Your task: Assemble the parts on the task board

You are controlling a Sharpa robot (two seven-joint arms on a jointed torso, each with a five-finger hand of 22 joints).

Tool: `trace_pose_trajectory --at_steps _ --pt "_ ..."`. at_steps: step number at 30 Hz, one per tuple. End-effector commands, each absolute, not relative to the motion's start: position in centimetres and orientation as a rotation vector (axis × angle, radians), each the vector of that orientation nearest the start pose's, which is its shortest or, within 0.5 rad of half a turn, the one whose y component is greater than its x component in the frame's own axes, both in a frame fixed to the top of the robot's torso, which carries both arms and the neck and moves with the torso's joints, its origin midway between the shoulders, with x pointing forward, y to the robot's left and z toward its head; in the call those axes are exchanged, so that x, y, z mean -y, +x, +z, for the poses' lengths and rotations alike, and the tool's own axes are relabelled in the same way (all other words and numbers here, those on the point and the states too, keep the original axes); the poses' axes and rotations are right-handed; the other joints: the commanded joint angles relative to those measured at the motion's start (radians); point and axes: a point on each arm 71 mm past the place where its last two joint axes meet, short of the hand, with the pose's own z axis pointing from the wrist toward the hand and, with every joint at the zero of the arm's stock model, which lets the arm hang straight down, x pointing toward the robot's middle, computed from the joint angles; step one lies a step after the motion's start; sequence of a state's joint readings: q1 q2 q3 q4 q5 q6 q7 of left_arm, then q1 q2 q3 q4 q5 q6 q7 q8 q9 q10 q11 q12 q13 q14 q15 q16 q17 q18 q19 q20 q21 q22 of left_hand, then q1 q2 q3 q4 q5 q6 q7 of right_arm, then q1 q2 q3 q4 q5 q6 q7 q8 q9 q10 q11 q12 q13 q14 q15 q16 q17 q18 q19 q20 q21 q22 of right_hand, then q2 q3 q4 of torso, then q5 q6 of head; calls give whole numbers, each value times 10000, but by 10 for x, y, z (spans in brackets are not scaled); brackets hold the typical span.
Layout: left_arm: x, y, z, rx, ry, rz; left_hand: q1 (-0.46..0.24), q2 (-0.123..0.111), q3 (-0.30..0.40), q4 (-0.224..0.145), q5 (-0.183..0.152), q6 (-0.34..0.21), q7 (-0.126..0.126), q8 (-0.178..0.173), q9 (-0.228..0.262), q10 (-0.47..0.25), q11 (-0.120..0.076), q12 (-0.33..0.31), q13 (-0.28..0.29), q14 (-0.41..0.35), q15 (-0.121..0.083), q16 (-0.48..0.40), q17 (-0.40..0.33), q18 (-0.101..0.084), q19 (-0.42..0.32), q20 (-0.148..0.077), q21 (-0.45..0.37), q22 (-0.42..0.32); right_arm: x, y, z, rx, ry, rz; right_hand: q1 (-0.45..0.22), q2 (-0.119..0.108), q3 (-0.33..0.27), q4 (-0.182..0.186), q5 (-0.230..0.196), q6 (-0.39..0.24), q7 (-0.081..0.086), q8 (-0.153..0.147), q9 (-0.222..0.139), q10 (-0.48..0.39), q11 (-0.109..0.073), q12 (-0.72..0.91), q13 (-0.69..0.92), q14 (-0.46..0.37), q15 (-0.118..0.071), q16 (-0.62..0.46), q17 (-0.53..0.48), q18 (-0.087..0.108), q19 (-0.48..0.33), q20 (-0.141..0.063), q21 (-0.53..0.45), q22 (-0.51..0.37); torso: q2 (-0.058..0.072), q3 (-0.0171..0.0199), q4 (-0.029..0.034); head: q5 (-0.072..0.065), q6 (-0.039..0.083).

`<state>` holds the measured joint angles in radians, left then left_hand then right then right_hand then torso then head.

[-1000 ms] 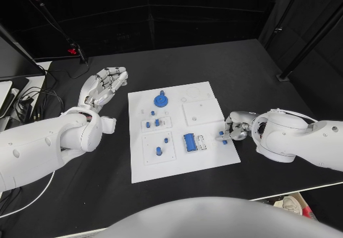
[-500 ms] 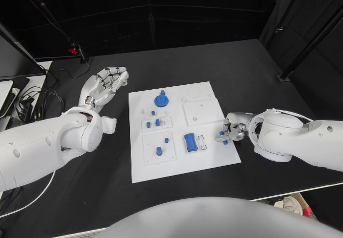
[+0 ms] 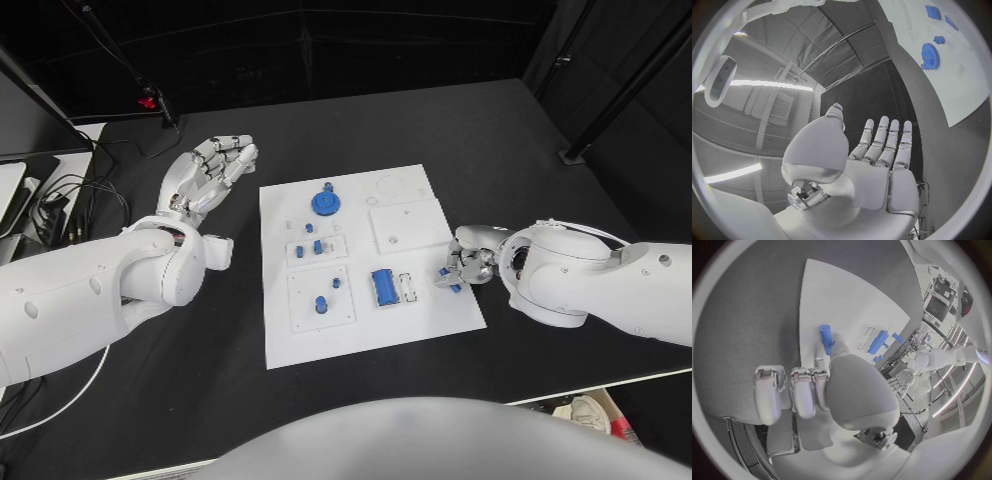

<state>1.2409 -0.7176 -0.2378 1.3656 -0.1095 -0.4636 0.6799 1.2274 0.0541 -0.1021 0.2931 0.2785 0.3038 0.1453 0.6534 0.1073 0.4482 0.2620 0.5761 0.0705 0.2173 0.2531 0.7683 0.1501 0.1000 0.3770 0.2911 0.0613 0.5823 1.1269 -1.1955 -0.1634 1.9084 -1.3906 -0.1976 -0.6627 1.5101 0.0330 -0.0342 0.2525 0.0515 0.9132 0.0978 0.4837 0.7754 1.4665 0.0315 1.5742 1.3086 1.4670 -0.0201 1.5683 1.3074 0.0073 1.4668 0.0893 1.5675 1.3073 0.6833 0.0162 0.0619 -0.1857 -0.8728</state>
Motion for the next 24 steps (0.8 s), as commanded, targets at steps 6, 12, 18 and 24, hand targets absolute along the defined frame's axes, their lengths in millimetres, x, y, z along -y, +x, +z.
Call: trace_pose_trajectory --at_steps 6,12,18,24 --pt "-200 497 -208 -12467 -7431 -14644 -25 98 -73 -15 47 -45 1503 45 -18 -75 -31 66 -14 -64 27 50 -23 -121 -26 4 47 -10 282 365 -247 -20864 3883 3152 343 93 1149 -906 316 915 -126 -865 -5862 1043 -72 -34 2622 1038 -68 25 2634 -73 1040 -63 33 2635 4 5 3 62 2" --pt "-200 498 -208 -12467 -7434 -14633 -25 98 -73 -15 47 -45 1503 45 -18 -75 -31 66 -14 -64 27 50 -23 -121 -26 4 47 -10 282 361 -245 -20577 5351 4322 300 69 1328 -1036 542 1076 -101 -1166 -5948 1043 -48 -34 2622 1038 -67 25 2634 -73 1040 -62 33 2635 5 1 -6 82 2" --pt "-200 498 -208 -12483 -7439 -14647 -25 125 -79 -10 51 -52 1502 53 -26 -84 -30 75 -18 -66 27 60 -37 -122 -38 4 46 -26 288 359 -244 -20390 6801 5088 94 41 1389 -1040 713 1333 -109 -1449 -6041 1043 -43 -34 2622 1038 -66 25 2634 -73 1040 -54 33 2635 -9 -10 -3 58 2" --pt "-200 498 -209 -12498 -7441 -14661 -26 141 -82 -8 54 -56 1503 57 -31 -88 -29 81 -20 -68 27 65 -45 -123 -38 4 46 -24 291 357 -242 -20103 7406 5450 84 18 1408 -1085 804 1462 -130 -1519 -6057 1043 -69 -34 2622 1038 -72 25 2634 -73 1040 -58 33 2635 5 5 3 85 2"
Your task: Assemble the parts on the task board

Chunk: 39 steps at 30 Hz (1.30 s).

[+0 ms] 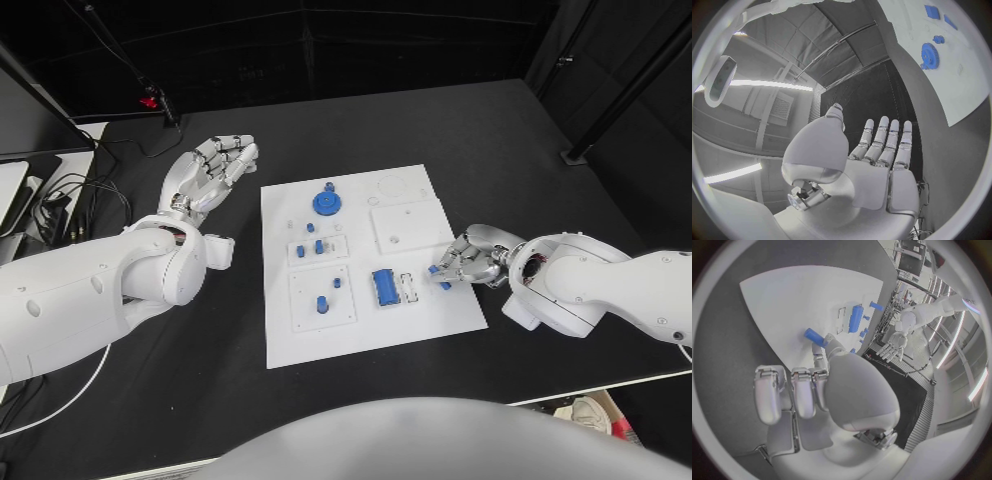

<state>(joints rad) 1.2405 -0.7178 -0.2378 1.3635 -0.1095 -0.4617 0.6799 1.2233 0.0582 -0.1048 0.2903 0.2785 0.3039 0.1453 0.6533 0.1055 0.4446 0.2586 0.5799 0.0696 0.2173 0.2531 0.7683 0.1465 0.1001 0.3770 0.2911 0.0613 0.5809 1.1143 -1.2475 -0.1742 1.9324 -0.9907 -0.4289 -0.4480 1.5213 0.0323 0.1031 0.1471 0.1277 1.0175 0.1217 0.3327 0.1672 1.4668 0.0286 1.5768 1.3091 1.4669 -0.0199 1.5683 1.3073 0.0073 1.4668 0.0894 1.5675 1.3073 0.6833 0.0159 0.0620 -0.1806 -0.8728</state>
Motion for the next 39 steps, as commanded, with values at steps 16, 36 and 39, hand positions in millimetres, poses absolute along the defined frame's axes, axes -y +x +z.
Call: trace_pose_trajectory --at_steps 16,36,39 --pt "-199 499 -209 -12521 -7451 -14643 16 126 -60 19 61 -62 1504 66 -20 -59 5 52 -14 -70 28 75 -22 -124 -43 4 45 -14 289 345 -233 -19886 8287 6245 -292 25 6 65 369 621 -336 -285 -50 1040 -26 -60 2617 1038 -77 25 2635 -73 1040 -62 33 2635 -11 -5 17 33 2" --pt "-197 499 -209 -12552 -7466 -14652 19 145 -62 18 68 -65 1504 72 -25 -61 4 59 -15 -70 29 82 -31 -124 -45 4 45 -16 264 344 -227 -20588 6881 5145 -1116 142 -359 799 504 945 -326 -795 -194 1040 -14 -60 2617 1038 -85 25 2635 -73 1040 -67 33 2635 -4 -9 0 63 2" --pt "-197 498 -209 -12556 -7466 -14665 19 145 -62 18 68 -65 1504 72 -25 -61 4 59 -15 -70 29 82 -31 -124 -45 4 45 -16 263 346 -227 -20565 6368 4837 -1153 142 -387 847 507 994 -337 -814 -195 1040 -22 -60 2617 1038 -90 25 2635 -73 1040 -70 33 2635 8 5 20 53 2"
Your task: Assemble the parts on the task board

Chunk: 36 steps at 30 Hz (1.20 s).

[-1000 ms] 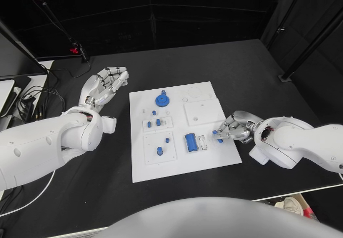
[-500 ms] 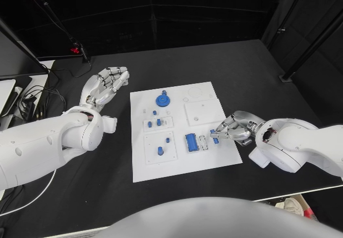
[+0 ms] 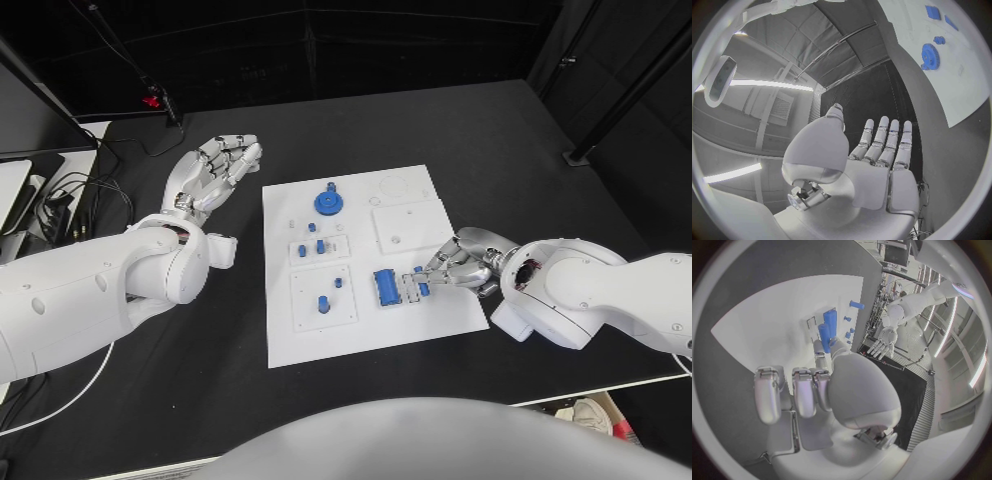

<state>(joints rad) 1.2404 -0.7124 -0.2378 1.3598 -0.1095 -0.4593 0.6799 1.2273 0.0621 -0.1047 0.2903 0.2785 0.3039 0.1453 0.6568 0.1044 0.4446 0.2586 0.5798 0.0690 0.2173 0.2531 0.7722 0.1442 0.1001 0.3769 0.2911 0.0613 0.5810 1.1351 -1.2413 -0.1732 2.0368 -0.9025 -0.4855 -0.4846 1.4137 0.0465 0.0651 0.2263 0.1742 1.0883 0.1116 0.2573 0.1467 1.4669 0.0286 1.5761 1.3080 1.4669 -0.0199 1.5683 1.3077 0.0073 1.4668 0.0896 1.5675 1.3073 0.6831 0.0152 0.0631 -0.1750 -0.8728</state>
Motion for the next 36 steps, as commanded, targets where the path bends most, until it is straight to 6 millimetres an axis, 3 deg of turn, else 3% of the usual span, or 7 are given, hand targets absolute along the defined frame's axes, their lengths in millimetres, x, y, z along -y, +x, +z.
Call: trace_pose_trajectory --at_steps 1,5,20,36 --pt "-197 498 -209 -12558 -7467 -14666 -21 105 -62 18 68 -65 1504 37 -14 -61 4 60 -8 -70 28 43 -9 -125 -45 4 45 -17 262 346 -227 -20588 6214 4724 -89 -1 -16 70 42 297 -238 -68 9 1039 -24 -53 2628 1039 -92 25 2631 -73 1040 -73 33 2635 12 12 13 -3 2" --pt "-198 498 -209 -12557 -7474 -14648 -21 105 -62 18 68 -65 1504 37 -14 -61 4 60 -8 -70 28 43 -9 -125 -45 4 45 -17 260 348 -229 -20691 5794 4439 -110 3 -30 100 55 316 -241 -87 5 1039 -26 -53 2628 1039 -98 25 2631 -73 1040 -76 33 2635 7 3 -14 22 2" --pt "-197 499 -209 -12571 -7472 -14666 -14 126 -69 16 77 -68 1503 48 -21 -62 4 74 -10 -68 28 55 -23 -125 -51 4 45 -25 250 353 -234 -21126 5213 4259 -126 1 -47 129 68 346 -251 -109 3 1039 -34 -53 2628 1039 -102 25 2631 -73 1040 -80 33 2635 11 15 0 92 2" --pt "-196 499 -209 -12572 -7470 -14664 -14 126 -69 16 77 -68 1503 48 -21 -62 4 74 -10 -68 28 55 -23 -125 -51 4 45 -25 244 355 -237 -21530 4804 4174 -201 4 -108 236 -5 384 -247 -197 -15 1039 -38 -53 2628 1039 -111 25 2631 -73 1040 -89 33 2635 -1 12 -6 57 2"
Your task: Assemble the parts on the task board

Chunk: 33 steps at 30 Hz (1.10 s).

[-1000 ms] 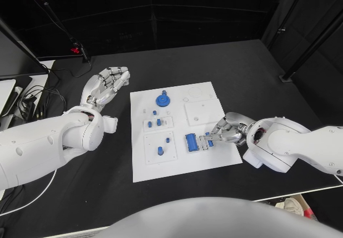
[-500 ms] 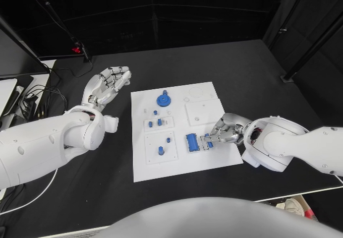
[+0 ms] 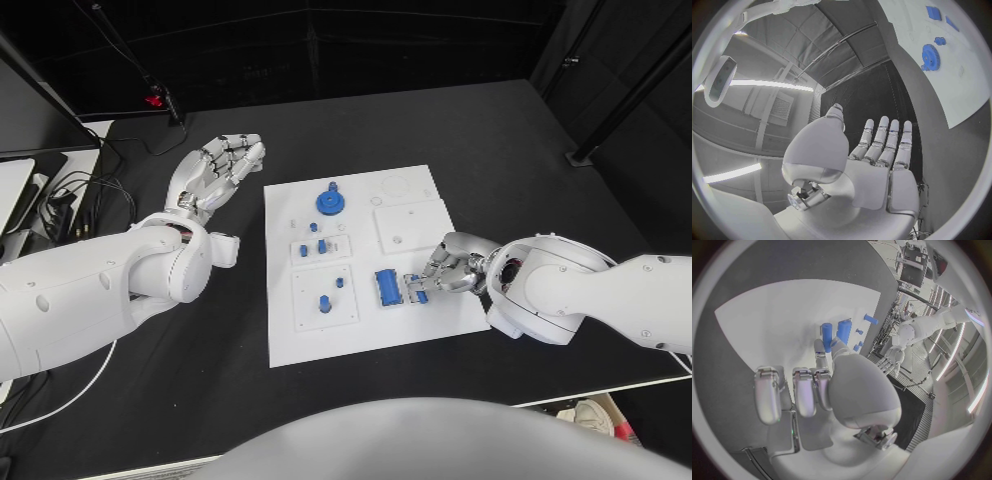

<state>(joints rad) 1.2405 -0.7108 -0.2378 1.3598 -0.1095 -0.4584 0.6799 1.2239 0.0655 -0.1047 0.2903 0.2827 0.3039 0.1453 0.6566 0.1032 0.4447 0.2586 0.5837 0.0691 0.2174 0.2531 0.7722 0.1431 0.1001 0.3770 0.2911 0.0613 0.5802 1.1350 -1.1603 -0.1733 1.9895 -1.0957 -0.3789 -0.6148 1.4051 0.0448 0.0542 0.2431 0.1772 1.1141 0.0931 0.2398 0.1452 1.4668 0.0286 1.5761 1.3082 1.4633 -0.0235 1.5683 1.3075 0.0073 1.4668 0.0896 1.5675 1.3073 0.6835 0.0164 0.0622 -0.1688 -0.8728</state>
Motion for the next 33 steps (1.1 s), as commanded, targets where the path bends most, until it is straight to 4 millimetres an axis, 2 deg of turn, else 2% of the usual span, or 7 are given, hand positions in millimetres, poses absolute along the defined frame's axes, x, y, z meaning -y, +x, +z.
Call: trace_pose_trajectory --at_steps 1,20,33 --pt "-196 499 -209 -12573 -7470 -14665 20 92 -69 16 34 -68 1503 50 -9 -62 4 35 -11 -68 28 55 -11 -125 -52 4 45 -17 243 355 -238 -21544 4779 4174 -117 22 0 71 -38 126 -62 -25 -1 1040 -37 -53 2626 1075 -76 25 2633 -73 1040 -89 33 2635 -4 3 10 0 2" --pt "-196 498 -209 -12582 -7474 -14675 32 114 -78 14 48 -73 1502 62 -19 -62 3 53 -13 -65 28 71 -29 -125 -50 4 47 -12 242 359 -242 -21736 4603 4017 -335 41 -191 378 -190 209 -35 -219 -36 1040 -16 -53 2626 1075 -78 25 2633 -73 1040 -97 33 2635 1 0 2 55 2" --pt "-196 499 -209 -12586 -7479 -14670 32 114 -78 14 48 -73 1502 62 -19 -62 3 53 -13 -65 28 71 -29 -125 -50 4 47 -12 241 361 -243 -21798 4516 4033 -375 -61 -486 424 -863 301 -10 -430 -64 1040 6 -53 2626 1075 -68 25 2633 -73 1040 -90 33 2635 -6 -4 0 49 2"
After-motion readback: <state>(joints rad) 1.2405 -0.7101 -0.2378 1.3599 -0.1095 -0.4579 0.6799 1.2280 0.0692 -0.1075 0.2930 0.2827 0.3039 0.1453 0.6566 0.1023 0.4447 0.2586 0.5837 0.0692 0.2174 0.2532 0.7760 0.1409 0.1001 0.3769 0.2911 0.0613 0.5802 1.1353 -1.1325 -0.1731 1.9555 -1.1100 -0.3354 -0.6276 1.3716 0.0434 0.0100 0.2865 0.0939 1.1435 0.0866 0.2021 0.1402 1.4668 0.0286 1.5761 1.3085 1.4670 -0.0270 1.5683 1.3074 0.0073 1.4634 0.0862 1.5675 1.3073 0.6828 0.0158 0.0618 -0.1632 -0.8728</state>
